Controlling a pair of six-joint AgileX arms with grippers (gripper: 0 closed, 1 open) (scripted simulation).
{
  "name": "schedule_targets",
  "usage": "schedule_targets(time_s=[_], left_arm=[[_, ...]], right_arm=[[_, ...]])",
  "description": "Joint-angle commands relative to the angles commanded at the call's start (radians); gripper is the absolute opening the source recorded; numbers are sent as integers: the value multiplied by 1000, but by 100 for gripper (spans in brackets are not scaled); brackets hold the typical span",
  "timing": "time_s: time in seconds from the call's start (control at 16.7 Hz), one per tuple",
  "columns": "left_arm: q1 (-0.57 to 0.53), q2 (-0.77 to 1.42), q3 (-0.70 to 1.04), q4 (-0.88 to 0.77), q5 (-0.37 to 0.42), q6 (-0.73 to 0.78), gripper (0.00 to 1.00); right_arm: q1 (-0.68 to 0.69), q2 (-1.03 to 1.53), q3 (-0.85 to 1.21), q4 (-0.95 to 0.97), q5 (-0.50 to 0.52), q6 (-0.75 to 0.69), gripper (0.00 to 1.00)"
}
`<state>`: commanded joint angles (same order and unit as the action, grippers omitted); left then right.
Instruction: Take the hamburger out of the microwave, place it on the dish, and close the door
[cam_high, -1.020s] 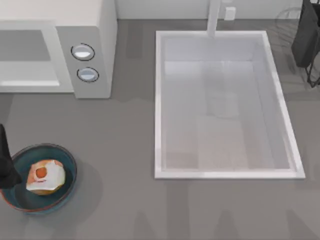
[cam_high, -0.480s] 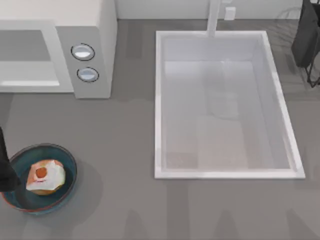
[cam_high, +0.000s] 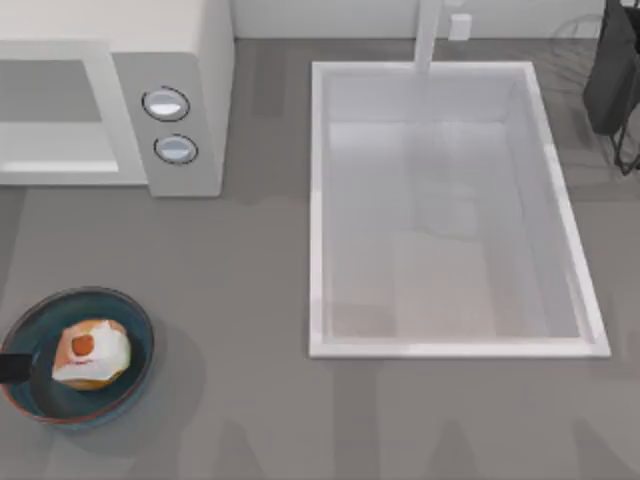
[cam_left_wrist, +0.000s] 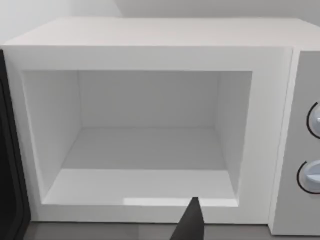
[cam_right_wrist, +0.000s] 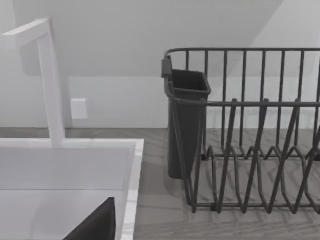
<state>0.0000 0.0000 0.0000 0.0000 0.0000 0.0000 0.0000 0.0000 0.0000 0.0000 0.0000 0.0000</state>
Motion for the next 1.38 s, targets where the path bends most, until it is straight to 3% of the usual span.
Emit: schedule_targets(time_s=[0.24, 0.3, 0.84, 1.38], left_arm=[[0, 0, 0, 0, 0, 0, 2], [0, 0, 0, 0, 0, 0, 0], [2, -3, 0, -3, 2, 0, 0], [99, -222, -26, -196, 100, -4, 0]], right_arm=[[0, 0, 0, 0, 0, 0, 100], [0, 0, 0, 0, 0, 0, 100], [0, 0, 0, 0, 0, 0, 100], [0, 0, 0, 0, 0, 0, 100]])
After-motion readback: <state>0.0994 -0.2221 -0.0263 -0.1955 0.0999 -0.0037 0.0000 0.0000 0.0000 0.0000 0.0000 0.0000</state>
